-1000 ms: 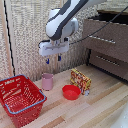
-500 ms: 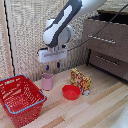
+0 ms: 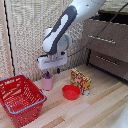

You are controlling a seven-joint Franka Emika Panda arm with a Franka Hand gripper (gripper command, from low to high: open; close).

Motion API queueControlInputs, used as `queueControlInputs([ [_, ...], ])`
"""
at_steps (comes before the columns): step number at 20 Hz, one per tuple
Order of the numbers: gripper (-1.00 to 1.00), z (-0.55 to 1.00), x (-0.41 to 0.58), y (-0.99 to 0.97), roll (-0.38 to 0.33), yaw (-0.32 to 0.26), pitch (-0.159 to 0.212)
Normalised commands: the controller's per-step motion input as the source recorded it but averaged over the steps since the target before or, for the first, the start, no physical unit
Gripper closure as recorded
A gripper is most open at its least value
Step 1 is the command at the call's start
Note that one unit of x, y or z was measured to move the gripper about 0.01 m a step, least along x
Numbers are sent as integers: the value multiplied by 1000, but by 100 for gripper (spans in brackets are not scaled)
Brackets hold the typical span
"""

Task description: Move your gripper towards the pink mug and hold it gently. Lift the pink mug from the surface. Position it above the basket, lowering it gently until it is placed inside. Release the grip on the pink mug, completing the task.

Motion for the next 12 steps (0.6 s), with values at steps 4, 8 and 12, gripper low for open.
queueControlInputs([
  [4, -100, -280, 187, 201, -75, 0, -10],
  [8, 100, -151, 136, 132, -75, 21, 43],
  [12, 100, -25, 0, 30, -14, 6, 22],
])
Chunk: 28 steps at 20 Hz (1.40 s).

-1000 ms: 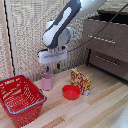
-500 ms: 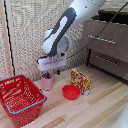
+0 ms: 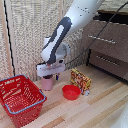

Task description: Move your gripper towards the pink mug and hold it gently. Lift the pink mug from the surface. Position it above the basket, lowering it gently until it is placed inside. Release the grip on the pink mug, completing the task.

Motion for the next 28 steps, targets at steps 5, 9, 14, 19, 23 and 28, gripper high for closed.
queueControlInputs([
  [5, 100, -11, 96, 0, 0, 0, 3],
  [9, 100, 161, 134, 0, 5, -28, -31],
  [14, 100, 344, 96, 18, 71, -15, -1],
  [19, 100, 502, 154, 13, 127, -18, 33],
  [23, 100, 671, 223, 1, 132, -24, 76],
  [28, 100, 818, 199, 26, 99, -6, 68],
])
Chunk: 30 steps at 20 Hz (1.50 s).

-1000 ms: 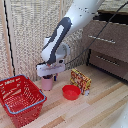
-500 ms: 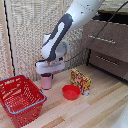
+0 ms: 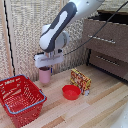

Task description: Move your gripper towards the pink mug and hold it gently. Lift the pink mug from the surface. Position it above the basket, lowering it gently until it is placed inside. Release the grip on the pink mug, completing the task.

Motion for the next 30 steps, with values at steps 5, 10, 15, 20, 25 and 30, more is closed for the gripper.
queueControlInputs([
  [5, 100, 915, 97, 80, 48, 0, 49],
  [10, 100, 819, 22, 288, 35, 0, 57],
  [15, 100, 589, -3, 581, 58, 0, 54],
  [20, 100, 523, 40, 757, 81, 0, 46],
  [25, 100, 431, 62, 875, 61, 0, 53],
  [30, 100, 242, 214, 907, 18, 0, 100],
])
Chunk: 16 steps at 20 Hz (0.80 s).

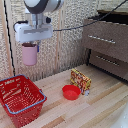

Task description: Move your gripper towards the pink mug and hold it gently. Lift the pink mug from the surface. Position it above the basket, lowering it gently until it is placed inside. Release the grip on the pink mug, completing the task.

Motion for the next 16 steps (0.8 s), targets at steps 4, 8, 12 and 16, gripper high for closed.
queueControlInputs([
  [4, 100, -34, 261, 821, -5, 0, 95],
  [8, 100, -388, 235, 464, -34, 3, 12],
  [12, 100, -550, 164, 206, -49, 28, 0],
  [16, 100, -507, 71, 204, -62, 37, 0],
])
